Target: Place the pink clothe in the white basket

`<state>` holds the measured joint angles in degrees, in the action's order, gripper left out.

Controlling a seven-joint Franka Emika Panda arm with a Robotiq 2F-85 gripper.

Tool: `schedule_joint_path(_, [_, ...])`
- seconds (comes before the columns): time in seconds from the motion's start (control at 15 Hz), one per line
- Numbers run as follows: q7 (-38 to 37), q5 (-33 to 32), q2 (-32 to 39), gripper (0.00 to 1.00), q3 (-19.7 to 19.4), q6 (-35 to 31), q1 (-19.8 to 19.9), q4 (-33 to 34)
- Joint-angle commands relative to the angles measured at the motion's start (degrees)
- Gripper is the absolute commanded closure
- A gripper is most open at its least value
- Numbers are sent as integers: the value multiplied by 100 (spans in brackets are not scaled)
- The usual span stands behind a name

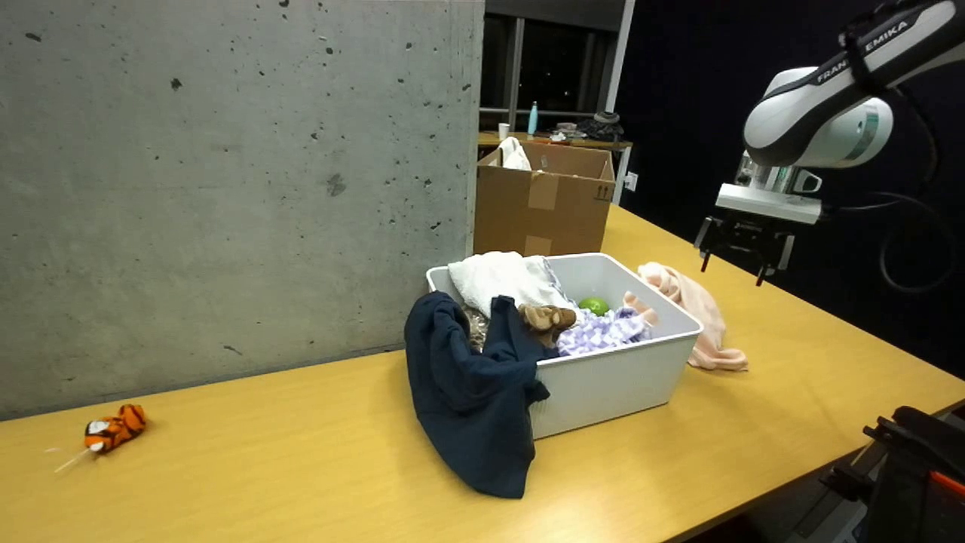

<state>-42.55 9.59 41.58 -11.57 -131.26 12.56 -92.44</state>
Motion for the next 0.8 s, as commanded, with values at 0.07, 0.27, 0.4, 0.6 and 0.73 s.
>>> schedule_joint_path(0.07, [-325,-40,809,0,-172,476,-110,923])
schedule_joint_path(0.27, [-449,-21,1246,0,-164,659,-50,1352])
schedule_joint_path(0.4, [-310,34,1045,0,-102,422,-50,985])
schedule_joint_path(0.6, [-318,-5,1060,0,-110,281,-126,950])
schedule_joint_path(0.73, [-309,-1,1025,0,-120,97,-144,885])
